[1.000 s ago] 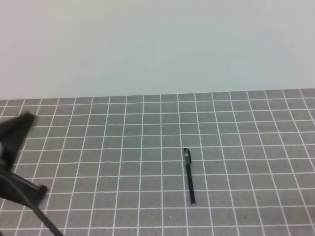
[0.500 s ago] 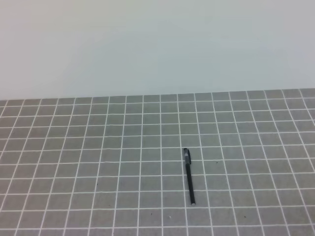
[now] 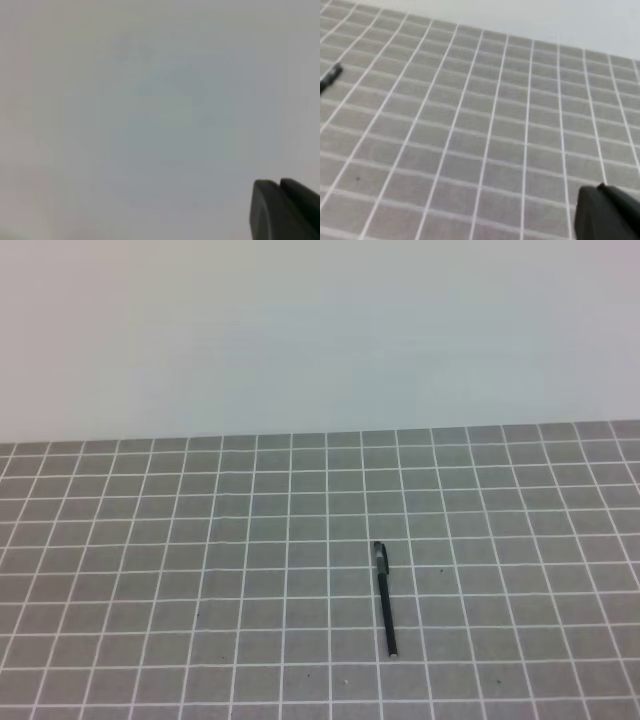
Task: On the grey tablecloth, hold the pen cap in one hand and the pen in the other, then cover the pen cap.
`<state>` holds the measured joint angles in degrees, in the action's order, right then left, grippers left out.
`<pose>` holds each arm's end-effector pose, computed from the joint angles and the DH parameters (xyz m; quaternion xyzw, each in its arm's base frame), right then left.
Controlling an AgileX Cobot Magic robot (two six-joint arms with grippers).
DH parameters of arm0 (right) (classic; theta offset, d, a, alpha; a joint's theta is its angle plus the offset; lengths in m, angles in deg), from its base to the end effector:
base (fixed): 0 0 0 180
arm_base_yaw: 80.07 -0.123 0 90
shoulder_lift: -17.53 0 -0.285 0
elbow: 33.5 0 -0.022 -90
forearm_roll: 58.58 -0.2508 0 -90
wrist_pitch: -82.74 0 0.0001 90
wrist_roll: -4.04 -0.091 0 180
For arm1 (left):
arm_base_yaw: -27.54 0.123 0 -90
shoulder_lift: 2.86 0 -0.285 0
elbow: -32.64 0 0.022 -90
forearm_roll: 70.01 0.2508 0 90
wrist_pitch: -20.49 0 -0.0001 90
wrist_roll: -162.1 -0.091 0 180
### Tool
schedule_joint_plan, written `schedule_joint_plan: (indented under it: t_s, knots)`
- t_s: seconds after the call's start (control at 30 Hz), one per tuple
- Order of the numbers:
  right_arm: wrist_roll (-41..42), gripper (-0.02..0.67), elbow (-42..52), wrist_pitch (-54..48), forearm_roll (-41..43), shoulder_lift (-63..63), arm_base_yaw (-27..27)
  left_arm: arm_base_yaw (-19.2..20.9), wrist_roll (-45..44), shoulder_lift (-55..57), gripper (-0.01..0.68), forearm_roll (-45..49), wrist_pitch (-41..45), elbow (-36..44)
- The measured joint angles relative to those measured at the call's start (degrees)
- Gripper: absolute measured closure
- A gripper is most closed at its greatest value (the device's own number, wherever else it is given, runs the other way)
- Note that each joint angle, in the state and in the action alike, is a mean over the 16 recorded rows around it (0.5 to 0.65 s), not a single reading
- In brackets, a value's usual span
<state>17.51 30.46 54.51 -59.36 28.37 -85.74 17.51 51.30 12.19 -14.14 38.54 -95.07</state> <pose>0.0447 0.0050 0.2430 -0.1275 0.7723 -0.0361 0.6213 0.0372 0.0172 0.3326 -0.1259 0.6174 -0.0860 0.7717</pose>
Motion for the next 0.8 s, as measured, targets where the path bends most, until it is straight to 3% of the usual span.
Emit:
schedule_joint_plan:
  t_s: [0.2,0.33,0.8]
  knots:
    - [0.02,0.645,6.79,6.77,-1.29,-3.42,2.29,0.01,-1.1,-1.44,0.674,-1.5,-0.02,2.51]
    - [0.02,0.645,10.18,10.13,-3.18,-4.16,2.89,0.01,-7.35,-3.17,0.674,-7.71,0.65,5.1]
    - [0.02,0.645,12.88,10.44,-8.07,-4.15,4.57,0.9,-53.01,-7.91,0.674,-51.07,-1.79,18.6]
